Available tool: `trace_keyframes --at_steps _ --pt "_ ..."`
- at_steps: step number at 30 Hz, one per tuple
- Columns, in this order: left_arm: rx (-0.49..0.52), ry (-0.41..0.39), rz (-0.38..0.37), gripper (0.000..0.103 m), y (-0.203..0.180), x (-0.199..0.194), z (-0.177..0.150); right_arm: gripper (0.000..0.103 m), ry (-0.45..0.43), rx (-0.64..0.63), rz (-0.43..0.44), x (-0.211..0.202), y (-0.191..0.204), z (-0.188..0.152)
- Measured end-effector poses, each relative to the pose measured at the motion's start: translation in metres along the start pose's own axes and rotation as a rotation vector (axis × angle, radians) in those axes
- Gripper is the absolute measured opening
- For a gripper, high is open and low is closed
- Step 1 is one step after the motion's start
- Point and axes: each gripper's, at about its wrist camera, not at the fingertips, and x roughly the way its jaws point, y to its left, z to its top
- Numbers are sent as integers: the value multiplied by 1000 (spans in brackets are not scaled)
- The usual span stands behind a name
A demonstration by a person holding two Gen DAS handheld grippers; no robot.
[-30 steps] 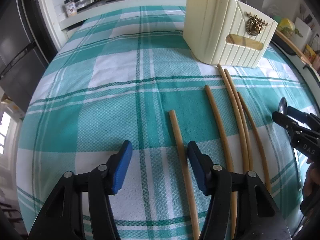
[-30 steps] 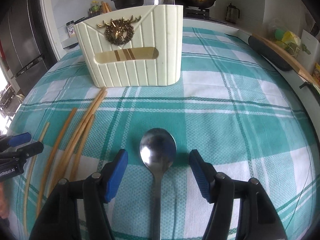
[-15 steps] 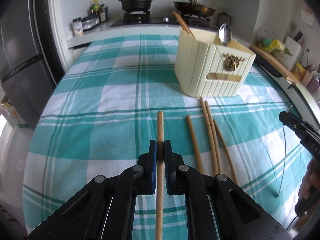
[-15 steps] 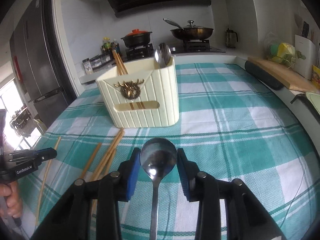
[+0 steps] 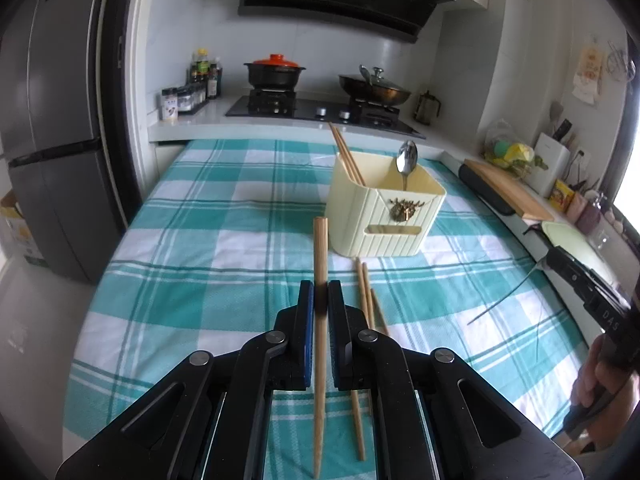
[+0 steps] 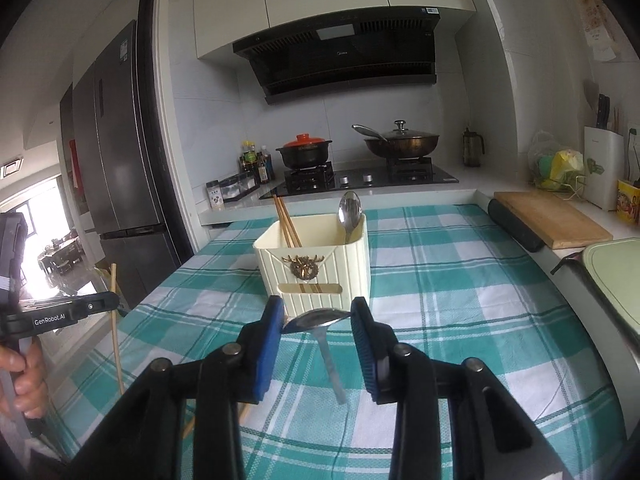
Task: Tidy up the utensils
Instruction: 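Lift the chopstick with the left tool while the right tool lifts the spoon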
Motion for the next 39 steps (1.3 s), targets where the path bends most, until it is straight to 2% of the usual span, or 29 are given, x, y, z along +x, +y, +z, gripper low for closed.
trace_keyframes --at_steps 4,5,6,10,11,13,14,15,22,27,30,32,33,35,37,39 --pt "-20 -21 -7 5 4 -6 6 21 3 -22 -5 0 -2 4" --pt "-22 -25 -5 5 5 -7 5 10 15 -20 -1 3 -4 4" --pt "-21 -26 -4 5 5 -7 5 6 28 -14 2 5 -6 3" --pt "-25 -23 2 5 10 -7 2 6 49 -3 -13 3 -16 4" --pt "-28 -23 5 5 12 -7 2 8 60 -16 -13 3 -17 5" --pt "-38 -18 9 5 18 -8 2 26 110 -68 15 8 -17 6" --pt "-47 -15 10 5 22 -8 2 48 139 -100 42 11 -16 3" --pt "-57 -13 11 5 26 -8 2 62 166 -138 72 13 -14 -1" --pt "-95 -14 26 6 40 -8 -1 62 407 -509 331 38 36 -58" --pt "-94 -15 25 6 39 -9 -1 61 535 -648 486 49 56 -87" --pt "-96 -16 26 6 39 -10 -2 59 609 -781 518 56 68 -109" --pt "-99 -18 25 6 38 -11 -2 58 620 -848 447 71 75 -123" --pt "-99 -18 24 6 38 -11 -2 54 619 -843 393 82 75 -126" --pt "-99 -19 22 6 38 -12 -2 50 583 -668 310 104 66 -116" --pt "-97 -22 25 6 36 -13 -2 47 590 -460 101 131 44 -104" --pt "-95 -25 27 6 35 -14 -2 49 574 -213 -62 146 9 -91"
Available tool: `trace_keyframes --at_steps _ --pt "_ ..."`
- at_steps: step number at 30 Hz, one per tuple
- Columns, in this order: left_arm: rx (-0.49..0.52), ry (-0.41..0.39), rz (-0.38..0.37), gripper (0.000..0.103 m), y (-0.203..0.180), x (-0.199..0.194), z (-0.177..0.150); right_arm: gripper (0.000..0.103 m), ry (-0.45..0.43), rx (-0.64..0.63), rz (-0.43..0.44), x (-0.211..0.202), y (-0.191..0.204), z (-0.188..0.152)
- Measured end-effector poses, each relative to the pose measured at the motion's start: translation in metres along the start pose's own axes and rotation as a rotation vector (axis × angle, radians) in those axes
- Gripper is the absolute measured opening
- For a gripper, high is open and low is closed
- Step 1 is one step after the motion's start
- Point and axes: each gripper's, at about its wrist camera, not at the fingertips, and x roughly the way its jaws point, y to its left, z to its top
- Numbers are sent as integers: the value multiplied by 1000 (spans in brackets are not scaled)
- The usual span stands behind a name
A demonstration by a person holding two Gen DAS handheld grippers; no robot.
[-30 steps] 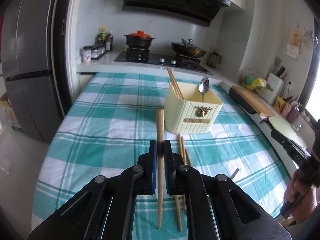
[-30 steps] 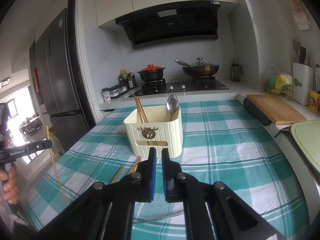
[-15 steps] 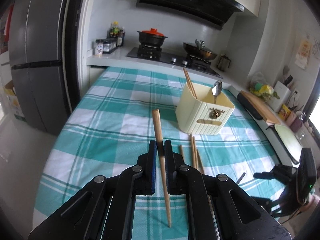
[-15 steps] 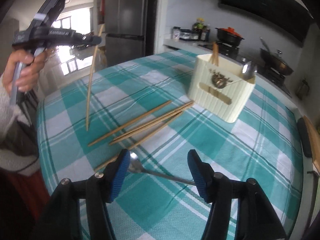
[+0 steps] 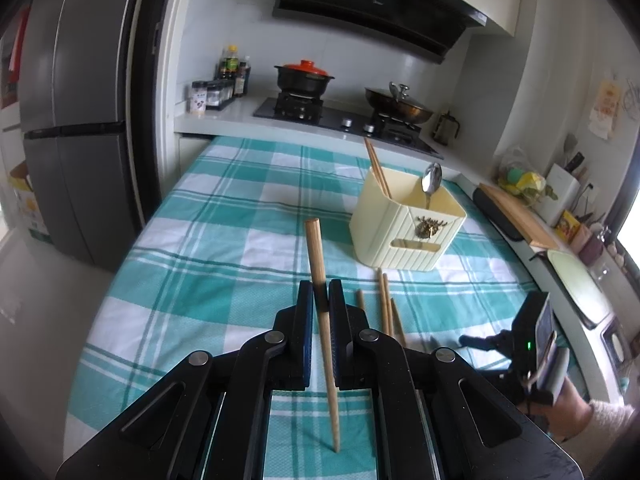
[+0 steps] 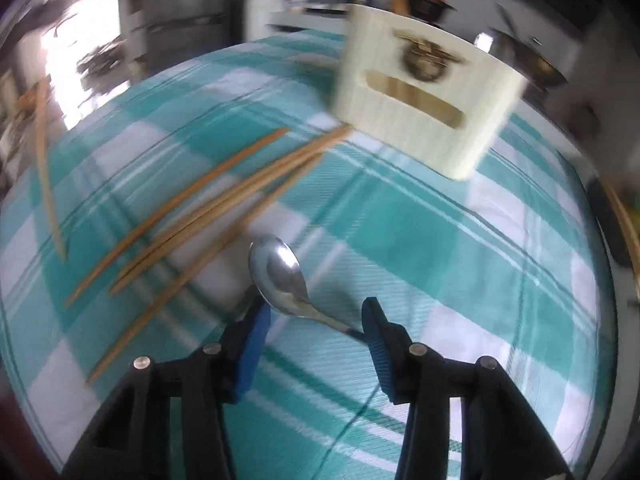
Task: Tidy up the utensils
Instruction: 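Lift the chopstick with the left tool while the right tool lifts the spoon, then carry the chopstick toward the holder with the left tool while the right tool carries the spoon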
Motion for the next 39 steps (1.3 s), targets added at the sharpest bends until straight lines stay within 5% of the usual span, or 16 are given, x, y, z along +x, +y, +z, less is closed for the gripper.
trace_keyframes --at_steps 2,4,9,12,20,25,30,35,37,38,39 --pt "-3 -1 0 6 0 1 0 49 5 192 -58 4 -31 3" --pt "-3 -1 -3 5 0 0 0 50 18 265 -14 0 -49 4" --pt "12 -9 -9 5 -2 0 -1 51 9 -18 13 -21 -49 2" --pt "9 -9 -15 5 -3 2 0 60 73 -156 55 -16 -55 -5" --pt "18 -10 -14 5 -9 1 0 58 217 -70 311 -33 -50 -29" --pt "22 -8 -21 5 -12 1 0 63 47 -102 125 -39 -39 -19" --pt "29 -11 -20 5 -16 -1 0 64 -6 94 61 -3 -48 4" --pt "30 -8 -25 5 -17 0 0 64 -10 93 35 20 -35 28" --pt "33 -10 -25 5 -17 0 -1 52 -12 53 -30 22 -28 28" --pt "33 -13 -24 5 -17 0 -1 36 -24 42 -37 19 -28 27" --pt "32 -14 -25 5 -17 -1 -2 36 -29 49 -37 17 -29 25"
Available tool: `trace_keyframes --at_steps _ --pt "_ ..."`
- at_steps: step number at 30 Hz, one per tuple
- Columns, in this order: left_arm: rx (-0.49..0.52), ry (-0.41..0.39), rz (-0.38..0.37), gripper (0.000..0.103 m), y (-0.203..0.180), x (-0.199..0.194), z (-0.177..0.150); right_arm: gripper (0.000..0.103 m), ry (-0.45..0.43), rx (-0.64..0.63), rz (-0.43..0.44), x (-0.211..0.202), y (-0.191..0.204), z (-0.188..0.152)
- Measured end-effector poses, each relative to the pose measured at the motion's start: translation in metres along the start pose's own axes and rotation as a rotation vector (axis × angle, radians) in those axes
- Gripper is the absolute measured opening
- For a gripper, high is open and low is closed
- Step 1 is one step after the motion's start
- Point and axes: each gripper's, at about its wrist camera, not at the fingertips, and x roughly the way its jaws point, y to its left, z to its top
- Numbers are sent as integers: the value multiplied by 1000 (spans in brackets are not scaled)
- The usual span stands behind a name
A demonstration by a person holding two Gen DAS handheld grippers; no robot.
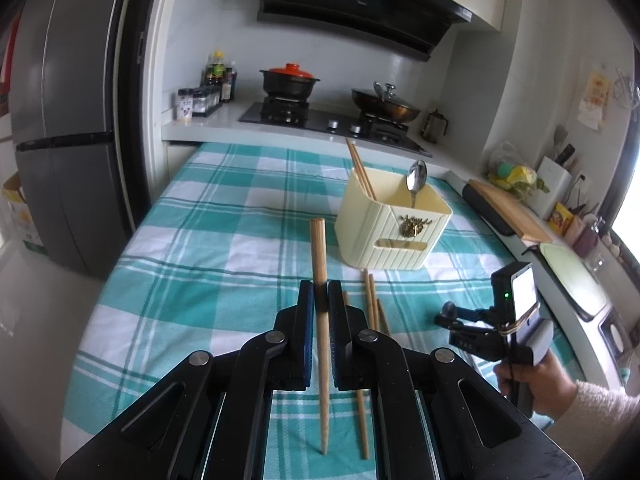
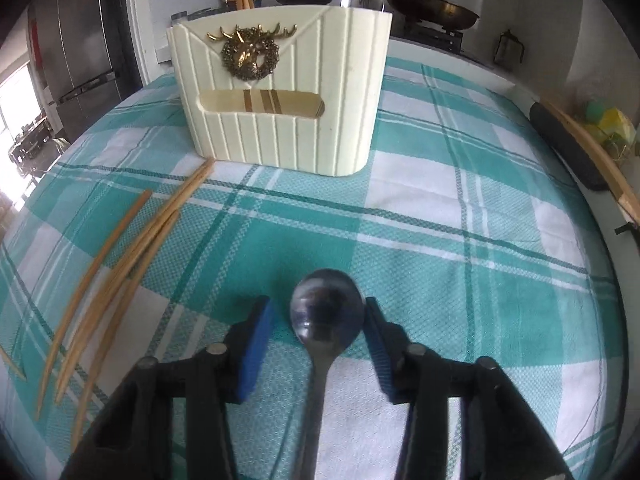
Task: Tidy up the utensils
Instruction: 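Carry the chopstick toward the holder with the left tool while the right tool carries the spoon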
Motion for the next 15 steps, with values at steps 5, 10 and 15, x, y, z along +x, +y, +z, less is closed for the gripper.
trace_keyframes --at_steps 5,10,15 --pt "7 -10 -8 5 -2 -5 -2 36 -134 19 61 -44 -7 -12" --pt "16 -18 -17 5 -8 -11 -3 36 -261 -4 86 -102 -2 -21" --pt "28 -28 -23 5 -15 -17 -5 36 -365 -9 87 -145 1 -33"
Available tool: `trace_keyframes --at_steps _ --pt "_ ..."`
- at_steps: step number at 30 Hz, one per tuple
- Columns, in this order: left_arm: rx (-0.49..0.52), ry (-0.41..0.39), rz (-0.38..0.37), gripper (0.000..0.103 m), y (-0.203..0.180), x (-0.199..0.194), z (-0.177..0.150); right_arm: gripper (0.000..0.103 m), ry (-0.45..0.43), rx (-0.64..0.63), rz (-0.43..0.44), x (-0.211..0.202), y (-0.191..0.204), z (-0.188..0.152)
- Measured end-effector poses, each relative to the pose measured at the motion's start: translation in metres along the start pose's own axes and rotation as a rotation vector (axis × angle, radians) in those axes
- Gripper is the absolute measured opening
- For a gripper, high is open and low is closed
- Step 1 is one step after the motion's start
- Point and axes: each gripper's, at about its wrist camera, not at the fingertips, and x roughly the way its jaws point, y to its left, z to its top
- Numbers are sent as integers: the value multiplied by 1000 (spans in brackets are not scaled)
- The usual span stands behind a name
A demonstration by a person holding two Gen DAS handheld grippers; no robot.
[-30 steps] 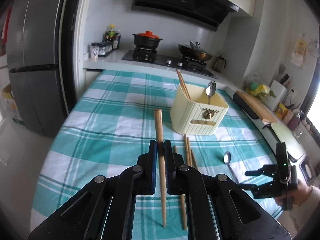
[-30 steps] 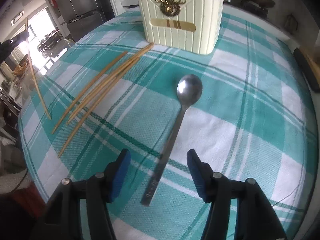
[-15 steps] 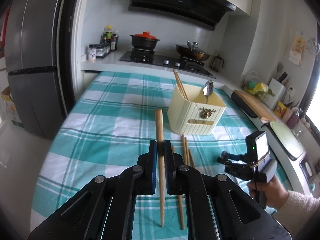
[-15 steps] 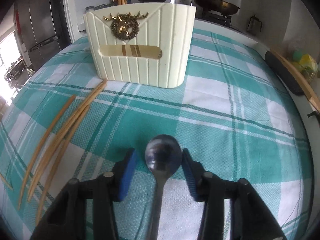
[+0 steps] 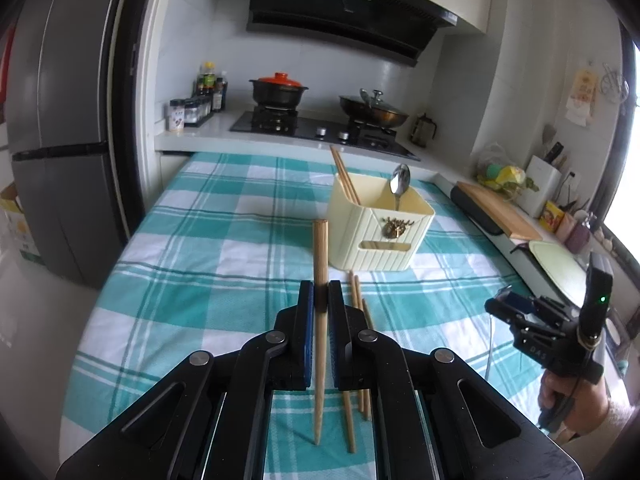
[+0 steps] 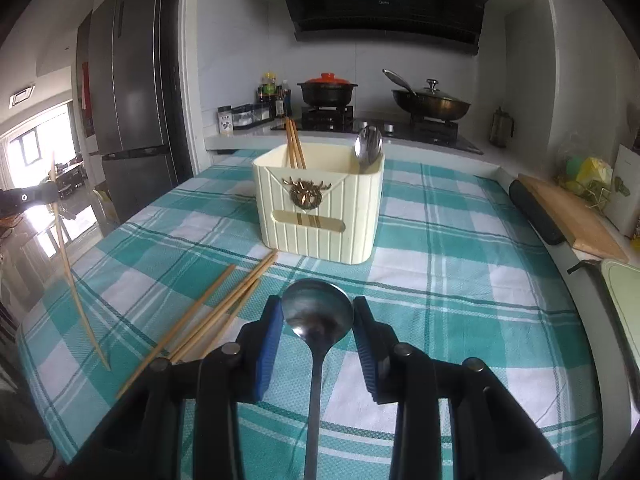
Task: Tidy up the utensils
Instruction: 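Carry the chopstick toward the holder with the left tool while the right tool carries the spoon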
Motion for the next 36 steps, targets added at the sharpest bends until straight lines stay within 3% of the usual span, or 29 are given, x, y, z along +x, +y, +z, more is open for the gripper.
trace_keyframes --at_steps 6,22,36 --pt "24 2 1 5 -9 -3 -2 36 -83 12 -4 -27 3 0" --pt "37 -14 -19 5 -13 -7 12 35 -140 13 -5 -40 0 25" --pt "27 -20 -67 5 -7 5 63 35 -177 -18 9 -47 -5 70"
